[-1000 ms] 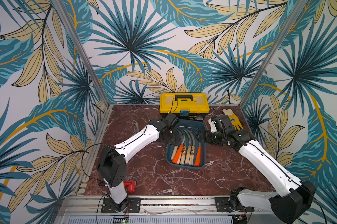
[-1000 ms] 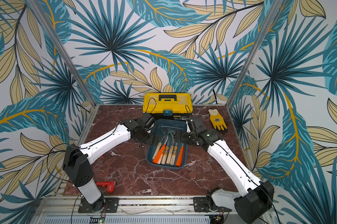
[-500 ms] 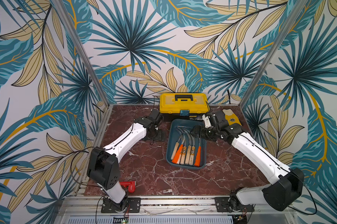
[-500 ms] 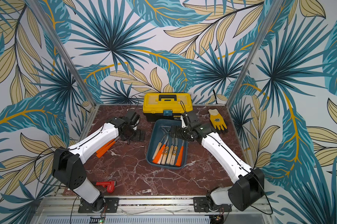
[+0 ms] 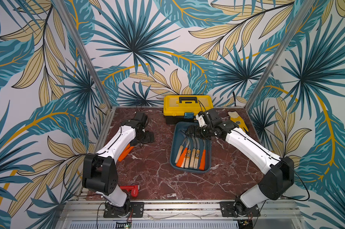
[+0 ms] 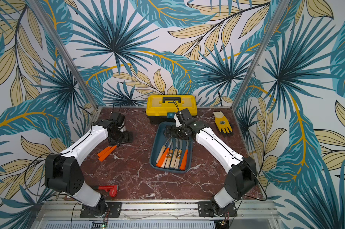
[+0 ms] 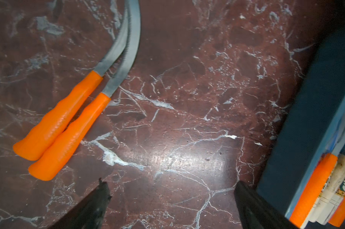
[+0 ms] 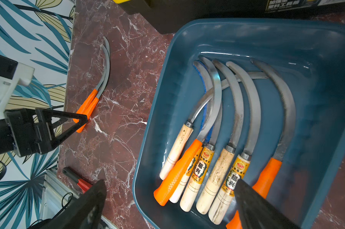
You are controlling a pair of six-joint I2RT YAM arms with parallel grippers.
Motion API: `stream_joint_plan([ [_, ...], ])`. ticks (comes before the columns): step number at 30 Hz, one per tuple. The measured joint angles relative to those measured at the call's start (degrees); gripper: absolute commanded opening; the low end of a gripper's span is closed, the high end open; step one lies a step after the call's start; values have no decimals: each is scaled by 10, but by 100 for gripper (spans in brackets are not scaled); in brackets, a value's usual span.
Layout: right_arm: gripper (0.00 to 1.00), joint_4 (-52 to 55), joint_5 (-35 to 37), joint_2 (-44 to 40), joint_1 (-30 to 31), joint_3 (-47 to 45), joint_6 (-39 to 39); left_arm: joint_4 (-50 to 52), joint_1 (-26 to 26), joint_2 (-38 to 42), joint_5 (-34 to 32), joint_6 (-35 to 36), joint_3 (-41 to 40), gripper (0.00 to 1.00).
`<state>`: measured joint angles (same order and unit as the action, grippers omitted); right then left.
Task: Put small sickles into storage boxes
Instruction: Move the sickle to the center of the board.
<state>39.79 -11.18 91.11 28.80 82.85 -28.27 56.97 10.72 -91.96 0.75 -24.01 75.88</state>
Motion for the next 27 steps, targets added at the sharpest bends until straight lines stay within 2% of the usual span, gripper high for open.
stream_joint_plan([
  [7, 100, -8, -23, 33, 9, 14, 2, -1, -73, -12, 7, 8, 0, 99],
  [20, 100, -32, -56, 93, 33, 23, 0, -53, -204, -94, 46, 40, -11, 99],
  [27, 100, -33, -63, 109, 37, 44, 3, -116, -243, -137, 87, 62, -42, 99],
])
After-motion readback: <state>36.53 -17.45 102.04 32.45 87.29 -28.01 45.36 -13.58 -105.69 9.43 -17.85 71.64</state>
